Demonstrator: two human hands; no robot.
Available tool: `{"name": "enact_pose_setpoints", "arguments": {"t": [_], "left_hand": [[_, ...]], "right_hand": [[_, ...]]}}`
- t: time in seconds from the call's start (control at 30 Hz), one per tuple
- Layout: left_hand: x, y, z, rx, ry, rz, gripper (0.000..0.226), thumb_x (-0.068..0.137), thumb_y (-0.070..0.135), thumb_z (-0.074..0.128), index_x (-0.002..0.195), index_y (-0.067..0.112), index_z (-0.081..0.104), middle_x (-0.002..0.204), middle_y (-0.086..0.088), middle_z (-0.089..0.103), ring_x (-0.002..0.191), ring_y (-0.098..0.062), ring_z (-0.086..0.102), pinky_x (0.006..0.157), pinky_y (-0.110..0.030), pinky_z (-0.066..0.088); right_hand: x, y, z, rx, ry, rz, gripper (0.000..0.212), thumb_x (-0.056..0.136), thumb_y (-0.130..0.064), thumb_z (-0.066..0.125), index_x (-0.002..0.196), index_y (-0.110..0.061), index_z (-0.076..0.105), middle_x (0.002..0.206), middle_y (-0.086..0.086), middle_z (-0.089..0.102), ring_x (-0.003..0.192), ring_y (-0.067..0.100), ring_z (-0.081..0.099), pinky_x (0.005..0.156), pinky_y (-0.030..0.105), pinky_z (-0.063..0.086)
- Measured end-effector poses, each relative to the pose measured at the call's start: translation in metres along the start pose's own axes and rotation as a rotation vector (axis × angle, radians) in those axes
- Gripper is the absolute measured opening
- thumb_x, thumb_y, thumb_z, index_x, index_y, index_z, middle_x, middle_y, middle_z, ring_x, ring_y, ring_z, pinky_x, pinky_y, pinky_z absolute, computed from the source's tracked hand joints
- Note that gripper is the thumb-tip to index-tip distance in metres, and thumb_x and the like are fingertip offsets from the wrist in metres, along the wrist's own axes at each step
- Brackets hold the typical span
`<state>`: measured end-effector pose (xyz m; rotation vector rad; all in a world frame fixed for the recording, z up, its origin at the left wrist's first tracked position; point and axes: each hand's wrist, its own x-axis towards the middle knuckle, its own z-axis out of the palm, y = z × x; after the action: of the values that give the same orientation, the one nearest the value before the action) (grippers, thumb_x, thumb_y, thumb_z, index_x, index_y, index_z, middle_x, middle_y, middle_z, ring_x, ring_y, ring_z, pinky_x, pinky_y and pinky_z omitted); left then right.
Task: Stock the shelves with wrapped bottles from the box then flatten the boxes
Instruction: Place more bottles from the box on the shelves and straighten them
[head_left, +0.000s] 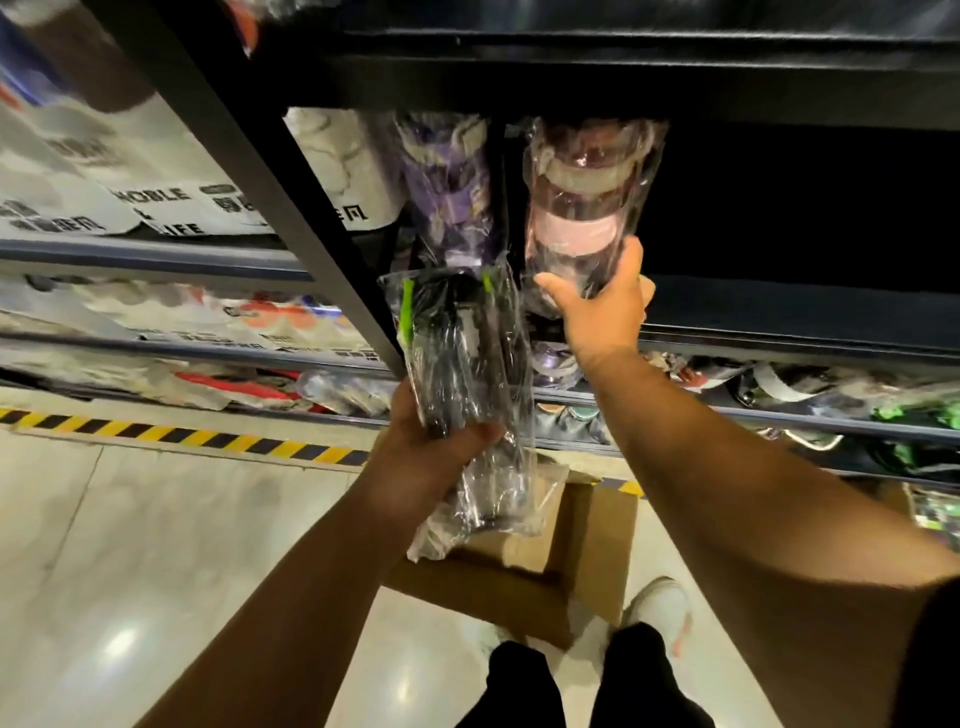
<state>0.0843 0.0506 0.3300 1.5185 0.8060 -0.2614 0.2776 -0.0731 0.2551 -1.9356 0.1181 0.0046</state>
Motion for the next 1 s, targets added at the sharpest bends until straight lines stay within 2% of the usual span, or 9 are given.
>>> {"name": "enact_pose_setpoints", "arguments": {"t": [0.13,0.23,0.33,0.43,0.57,0.73,0.8,0.87,1.0], "left_hand": [[0.003,-0.006,-0.003,0.036,-0.006,0.004,0.080,0.057,0.052,0.082,0.128,0.045,0.044,0.107,0.009,0.073,0.096,-0.019,0.072,0.071,-0.041,0.057],[0.004,-0.008,-0.006,0.069,-0.001,0.009,0.081,0.053,0.059,0.080,0.124,0.049,0.043,0.104,0.011,0.073,0.095,-0.020,0.071,0.068,-0.038,0.054],[0.004,-0.008,-0.009,0.036,-0.006,0.006,0.070,0.072,0.040,0.085,0.128,0.046,0.043,0.106,0.013,0.072,0.099,-0.017,0.070,0.079,-0.044,0.057],[0.004,-0.008,-0.010,0.004,-0.031,0.015,0.067,0.078,0.025,0.082,0.130,0.043,0.043,0.107,0.014,0.073,0.098,-0.014,0.071,0.084,-0.044,0.056],[0.004,-0.009,-0.008,-0.030,-0.037,0.045,0.065,0.081,0.019,0.077,0.133,0.037,0.042,0.101,0.015,0.074,0.088,-0.006,0.073,0.070,-0.032,0.051],[0.003,-0.008,0.000,-0.015,-0.041,0.070,0.062,0.085,0.014,0.075,0.134,0.031,0.040,0.097,0.011,0.072,0.076,0.002,0.071,0.051,-0.015,0.048],[0.000,-0.006,0.004,-0.008,-0.049,0.078,0.065,0.085,0.013,0.075,0.136,0.031,0.038,0.104,0.010,0.070,0.082,-0.003,0.072,0.060,-0.018,0.053],[0.000,-0.006,0.006,-0.018,-0.052,0.095,0.072,0.083,0.011,0.076,0.140,0.030,0.036,0.114,0.007,0.068,0.098,-0.010,0.069,0.081,-0.033,0.056],[-0.002,-0.019,0.014,-0.010,-0.120,0.141,0.082,0.082,-0.001,0.075,0.144,0.029,0.031,0.125,0.005,0.061,0.109,-0.005,0.064,0.078,-0.023,0.055]], "right_hand": [[0.003,0.003,0.014,0.012,0.049,-0.037,0.087,0.074,-0.037,0.085,0.142,-0.012,0.036,0.125,0.006,0.047,0.124,0.021,0.034,0.101,0.029,0.035],[0.006,0.000,0.022,-0.019,0.086,-0.043,0.076,0.074,-0.039,0.085,0.129,-0.008,0.043,0.123,0.008,0.050,0.125,0.026,0.036,0.099,0.030,0.037],[0.013,-0.003,0.031,-0.054,0.104,-0.033,0.070,0.072,-0.044,0.085,0.113,-0.003,0.046,0.120,0.012,0.052,0.122,0.031,0.039,0.099,0.040,0.043],[0.020,-0.008,0.034,-0.079,0.112,-0.010,0.072,0.070,-0.046,0.085,0.112,0.001,0.050,0.120,0.019,0.054,0.125,0.032,0.039,0.099,0.038,0.040],[0.021,-0.009,0.036,-0.099,0.078,0.019,0.073,0.070,-0.047,0.085,0.110,0.002,0.050,0.118,0.020,0.056,0.125,0.032,0.039,0.099,0.039,0.038],[0.015,-0.002,0.025,-0.107,-0.020,0.041,0.083,0.071,-0.038,0.088,0.129,-0.003,0.040,0.136,0.016,0.046,0.127,0.032,0.042,0.103,0.041,0.042],[0.005,-0.002,0.015,-0.116,-0.072,0.052,0.098,0.076,-0.036,0.085,0.149,-0.008,0.026,0.152,0.012,0.032,0.139,0.029,0.034,0.113,0.037,0.034],[-0.011,-0.002,0.001,-0.020,-0.085,0.075,0.101,0.082,-0.036,0.079,0.156,-0.015,0.015,0.159,0.007,0.022,0.143,0.024,0.030,0.115,0.034,0.032],[-0.068,-0.001,-0.034,0.251,-0.209,0.226,0.064,0.090,-0.042,0.068,0.145,-0.024,0.042,0.145,-0.003,0.044,0.129,0.012,0.047,0.098,0.014,0.043]]}}
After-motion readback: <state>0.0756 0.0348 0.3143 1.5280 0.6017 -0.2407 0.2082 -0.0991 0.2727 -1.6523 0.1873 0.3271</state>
